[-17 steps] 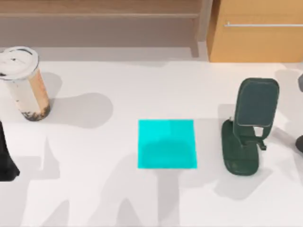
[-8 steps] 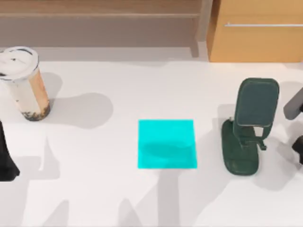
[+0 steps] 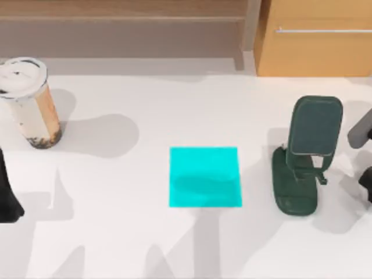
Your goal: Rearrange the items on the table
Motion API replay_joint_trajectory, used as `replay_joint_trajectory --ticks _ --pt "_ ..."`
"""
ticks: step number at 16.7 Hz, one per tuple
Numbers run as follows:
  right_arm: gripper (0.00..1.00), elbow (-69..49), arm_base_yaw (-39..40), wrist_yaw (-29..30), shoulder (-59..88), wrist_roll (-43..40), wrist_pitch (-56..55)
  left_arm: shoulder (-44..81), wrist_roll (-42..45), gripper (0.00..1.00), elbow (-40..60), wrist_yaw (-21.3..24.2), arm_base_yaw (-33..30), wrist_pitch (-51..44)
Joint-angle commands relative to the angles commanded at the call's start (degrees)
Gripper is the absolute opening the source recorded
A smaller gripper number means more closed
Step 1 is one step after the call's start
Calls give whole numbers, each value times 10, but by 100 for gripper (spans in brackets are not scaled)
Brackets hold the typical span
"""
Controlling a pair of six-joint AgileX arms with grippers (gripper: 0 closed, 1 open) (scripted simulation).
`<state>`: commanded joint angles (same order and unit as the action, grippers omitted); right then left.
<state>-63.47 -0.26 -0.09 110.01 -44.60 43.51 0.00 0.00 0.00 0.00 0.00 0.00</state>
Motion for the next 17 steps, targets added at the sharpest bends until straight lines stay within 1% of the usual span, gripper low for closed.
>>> replay_joint_trajectory --ticks 9,10,17 --pt "2 0 0 0 0 0 0 0 0 100 0 0 0 0" --pt "0 0 0 0 0 0 0 0 0 100 0 0 0 0" --pt "0 0 0 0 0 0 0 0 0 100 0 0 0 0"
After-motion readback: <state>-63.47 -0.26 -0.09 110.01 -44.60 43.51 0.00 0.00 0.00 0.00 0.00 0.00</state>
